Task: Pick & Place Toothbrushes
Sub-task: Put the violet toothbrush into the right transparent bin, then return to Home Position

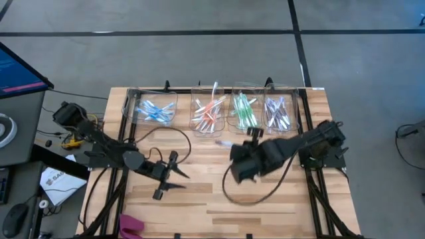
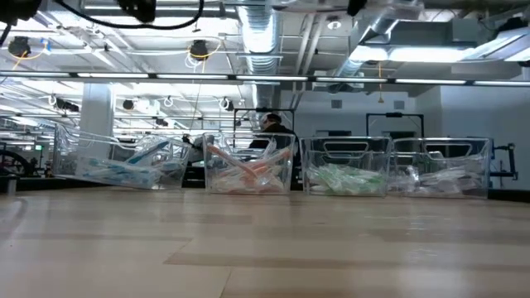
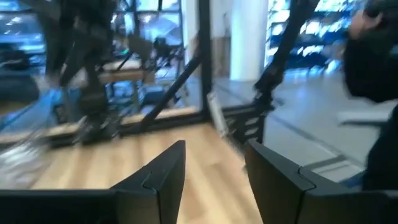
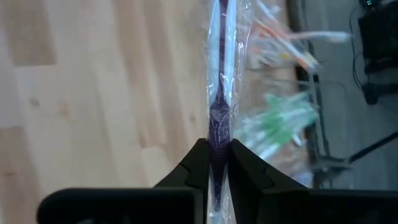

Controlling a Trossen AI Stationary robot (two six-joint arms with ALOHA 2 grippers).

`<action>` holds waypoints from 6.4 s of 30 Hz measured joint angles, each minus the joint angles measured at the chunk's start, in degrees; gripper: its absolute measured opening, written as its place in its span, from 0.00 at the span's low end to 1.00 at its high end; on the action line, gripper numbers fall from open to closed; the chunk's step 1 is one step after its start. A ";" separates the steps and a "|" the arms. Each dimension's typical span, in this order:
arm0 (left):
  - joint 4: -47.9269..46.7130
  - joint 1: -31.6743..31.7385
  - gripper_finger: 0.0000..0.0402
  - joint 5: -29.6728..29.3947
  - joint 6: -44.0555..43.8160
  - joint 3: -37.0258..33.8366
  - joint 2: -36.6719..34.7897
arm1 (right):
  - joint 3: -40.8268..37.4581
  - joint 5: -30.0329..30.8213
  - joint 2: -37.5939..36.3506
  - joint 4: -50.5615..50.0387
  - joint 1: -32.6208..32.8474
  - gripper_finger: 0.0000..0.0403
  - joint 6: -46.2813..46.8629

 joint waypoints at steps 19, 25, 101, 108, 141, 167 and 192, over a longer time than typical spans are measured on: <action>-2.56 11.13 0.40 -0.46 -0.06 -13.42 -13.00 | -42.19 3.95 -38.10 8.35 -22.61 0.07 14.33; -2.47 13.89 0.40 0.24 0.36 -13.42 -13.00 | -53.25 -3.73 -48.62 22.47 -38.38 0.07 5.80; -28.72 24.09 0.00 -6.06 12.28 -13.35 -36.19 | -66.57 -4.71 -70.98 36.88 3.36 0.01 -2.48; -35.70 31.01 0.00 6.51 7.89 -13.35 -40.65 | -82.33 -2.09 -88.02 65.04 7.91 0.00 -17.48; -45.48 34.07 0.00 17.49 -0.36 -23.49 -59.59 | -111.08 -8.04 -96.08 90.80 2.93 0.00 -31.73; -46.00 34.07 0.00 17.63 4.21 -23.47 -61.87 | -112.24 -23.05 -97.91 92.69 -10.13 0.00 -35.02; -44.73 34.04 0.00 18.95 2.26 -23.52 -68.73 | -112.26 -23.02 -97.80 92.67 -14.18 0.00 -32.82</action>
